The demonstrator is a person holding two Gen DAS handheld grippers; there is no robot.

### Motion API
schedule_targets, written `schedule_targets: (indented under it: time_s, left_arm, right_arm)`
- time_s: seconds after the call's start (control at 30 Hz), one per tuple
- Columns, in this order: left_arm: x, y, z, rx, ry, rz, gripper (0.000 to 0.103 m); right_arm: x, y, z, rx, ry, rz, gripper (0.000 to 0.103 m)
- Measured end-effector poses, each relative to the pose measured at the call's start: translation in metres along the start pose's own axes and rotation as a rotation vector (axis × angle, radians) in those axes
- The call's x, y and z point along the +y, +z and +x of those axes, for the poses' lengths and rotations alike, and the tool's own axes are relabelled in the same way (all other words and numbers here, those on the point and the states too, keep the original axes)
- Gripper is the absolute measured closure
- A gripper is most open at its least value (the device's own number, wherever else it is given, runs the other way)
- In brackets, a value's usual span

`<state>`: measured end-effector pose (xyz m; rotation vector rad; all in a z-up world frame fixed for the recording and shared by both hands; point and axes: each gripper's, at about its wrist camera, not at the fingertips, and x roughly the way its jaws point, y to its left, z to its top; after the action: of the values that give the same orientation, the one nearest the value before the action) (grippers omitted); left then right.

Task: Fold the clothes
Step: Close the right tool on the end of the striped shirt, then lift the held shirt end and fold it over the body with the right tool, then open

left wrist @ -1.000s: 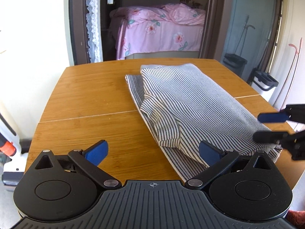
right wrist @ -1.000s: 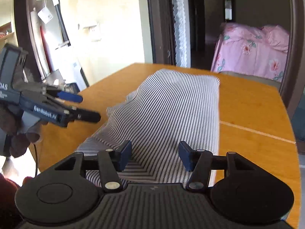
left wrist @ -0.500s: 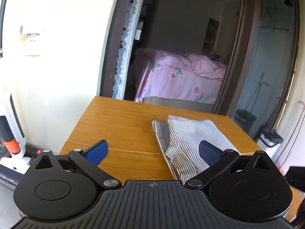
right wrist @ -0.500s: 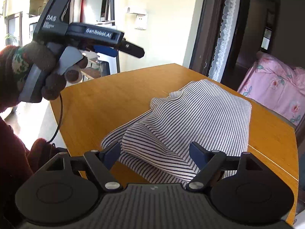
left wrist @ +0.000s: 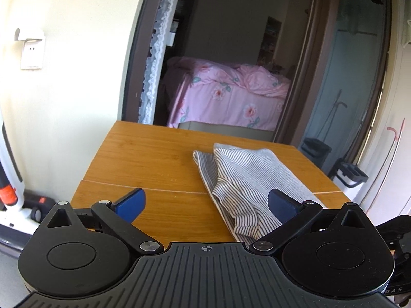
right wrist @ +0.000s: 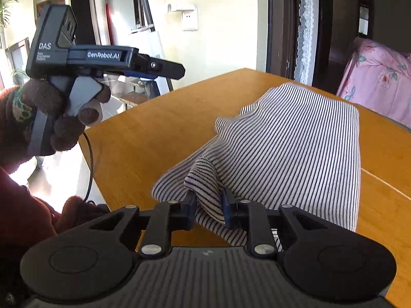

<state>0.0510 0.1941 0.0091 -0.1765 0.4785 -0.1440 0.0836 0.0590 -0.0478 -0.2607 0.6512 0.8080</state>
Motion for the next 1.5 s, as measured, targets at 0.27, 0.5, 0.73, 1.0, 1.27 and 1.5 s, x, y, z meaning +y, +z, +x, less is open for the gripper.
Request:
schedule_targets:
  time_s: [0.27,0.5,0.73,1.0,1.27,1.5]
  left_arm:
    - [-0.006,-0.008,0.003,0.063,-0.031,0.089,0.000]
    - [-0.028,-0.020,0.009,0.146,-0.118,0.207,0.000]
    - [-0.051,-0.041,0.012,0.208,-0.185,0.351,0.000]
    - [-0.067,-0.054,0.009,0.243,-0.281,0.447,0.000]
    - [-0.077,-0.054,0.043,0.264,-0.092,0.478,0.000]
    - [-0.061,-0.025,0.054,0.251,-0.125,0.235,0.000]
  right_arm:
    - [0.027,0.000,-0.010,-0.001,-0.090,-0.299,0.036]
    - [0.009,-0.002,0.008,-0.012,-0.147,-0.196,0.044]
    - [-0.040,0.006,0.002,-0.039,0.000,0.159,0.048]
    - [-0.047,0.004,0.001,-0.050,0.022,0.219,0.048]
    - [-0.010,0.003,-0.008,-0.051,-0.111,-0.033,0.033]
    - [0.014,-0.021,0.003,-0.045,-0.305,-0.307,0.022]
